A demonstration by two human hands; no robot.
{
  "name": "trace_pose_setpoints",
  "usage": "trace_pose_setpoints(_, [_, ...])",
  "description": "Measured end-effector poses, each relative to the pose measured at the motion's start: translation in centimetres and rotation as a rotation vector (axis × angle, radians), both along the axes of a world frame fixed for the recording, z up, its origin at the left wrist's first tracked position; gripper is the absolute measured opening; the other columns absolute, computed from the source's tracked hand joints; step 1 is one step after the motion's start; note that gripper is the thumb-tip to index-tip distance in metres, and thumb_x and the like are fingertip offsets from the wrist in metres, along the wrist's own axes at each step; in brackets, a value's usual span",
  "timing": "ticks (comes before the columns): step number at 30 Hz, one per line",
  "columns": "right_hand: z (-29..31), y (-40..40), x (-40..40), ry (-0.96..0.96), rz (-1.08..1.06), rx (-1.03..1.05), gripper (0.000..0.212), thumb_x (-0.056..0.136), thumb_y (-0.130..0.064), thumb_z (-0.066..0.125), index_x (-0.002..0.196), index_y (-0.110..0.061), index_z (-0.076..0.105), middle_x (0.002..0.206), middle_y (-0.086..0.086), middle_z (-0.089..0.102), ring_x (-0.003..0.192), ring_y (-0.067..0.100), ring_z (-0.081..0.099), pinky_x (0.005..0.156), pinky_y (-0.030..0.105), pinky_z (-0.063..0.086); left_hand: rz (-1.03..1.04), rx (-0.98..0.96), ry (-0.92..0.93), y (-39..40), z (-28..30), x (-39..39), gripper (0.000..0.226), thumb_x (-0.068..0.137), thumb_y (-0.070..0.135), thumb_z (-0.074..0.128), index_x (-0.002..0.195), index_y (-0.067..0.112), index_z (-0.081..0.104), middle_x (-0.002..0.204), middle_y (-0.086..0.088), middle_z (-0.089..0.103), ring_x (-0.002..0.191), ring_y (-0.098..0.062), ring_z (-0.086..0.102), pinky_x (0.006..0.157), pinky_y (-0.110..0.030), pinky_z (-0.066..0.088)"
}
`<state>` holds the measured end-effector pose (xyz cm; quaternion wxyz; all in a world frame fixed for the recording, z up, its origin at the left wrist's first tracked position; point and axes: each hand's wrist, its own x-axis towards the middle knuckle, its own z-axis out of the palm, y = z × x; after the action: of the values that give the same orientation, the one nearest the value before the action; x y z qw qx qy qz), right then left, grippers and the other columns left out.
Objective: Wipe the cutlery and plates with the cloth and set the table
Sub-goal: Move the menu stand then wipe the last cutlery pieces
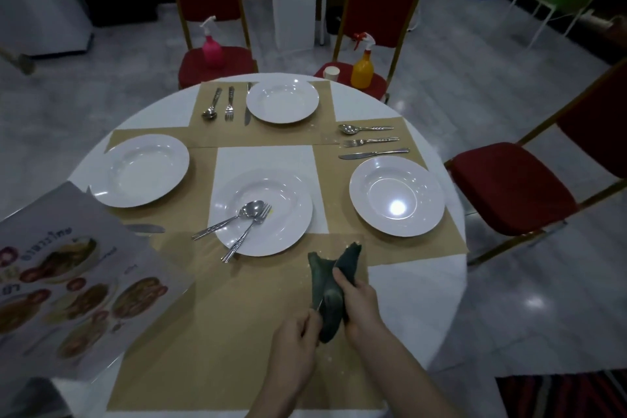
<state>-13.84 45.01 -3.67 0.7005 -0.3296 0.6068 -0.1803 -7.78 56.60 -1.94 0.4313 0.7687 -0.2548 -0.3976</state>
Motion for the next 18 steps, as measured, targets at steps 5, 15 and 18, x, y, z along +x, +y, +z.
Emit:
trace_pose_setpoints(5, [0.7, -2.3, 0.8, -0.013, -0.083, 0.058, 0.028, 0.086, -0.029, 0.072, 0.100, -0.006, 0.063, 0.095, 0.013, 0.071, 0.091, 0.030, 0.068, 0.078, 0.037, 0.054, 0.027, 0.025, -0.067, -0.2, 0.9, 0.0, 0.036, 0.095, 0.014, 0.051, 0.060, 0.020, 0.051, 0.048, 0.009, 0.046, 0.048, -0.004, 0.037, 0.051, -0.023, 0.029])
trace_pose_setpoints(15, [1.9, -3.1, 1.9, 0.003, -0.008, -0.044, 0.021, 0.089, -0.031, 0.068, 0.086, -0.011, 0.062, 0.088, 0.010, 0.070, 0.089, 0.027, 0.067, 0.088, 0.041, 0.053, 0.073, 0.023, -0.094, 0.4, 2.4, 0.7, 0.037, 0.095, 0.018, 0.052, 0.058, 0.019, 0.048, 0.055, 0.003, 0.050, 0.054, -0.011, 0.042, 0.056, -0.030, 0.035])
trace_pose_setpoints(18, [1.8, 0.4, 2.6, -0.033, 0.104, -0.075, 0.022, 0.087, -0.035, 0.070, 0.090, -0.013, 0.069, 0.084, 0.006, 0.076, 0.083, 0.022, 0.072, 0.082, 0.039, 0.056, 0.115, 0.005, -0.136, -0.5, 2.9, 1.4, 0.038, 0.096, 0.015, 0.049, 0.059, 0.016, 0.042, 0.054, 0.002, 0.042, 0.054, -0.011, 0.035, 0.055, -0.031, 0.028])
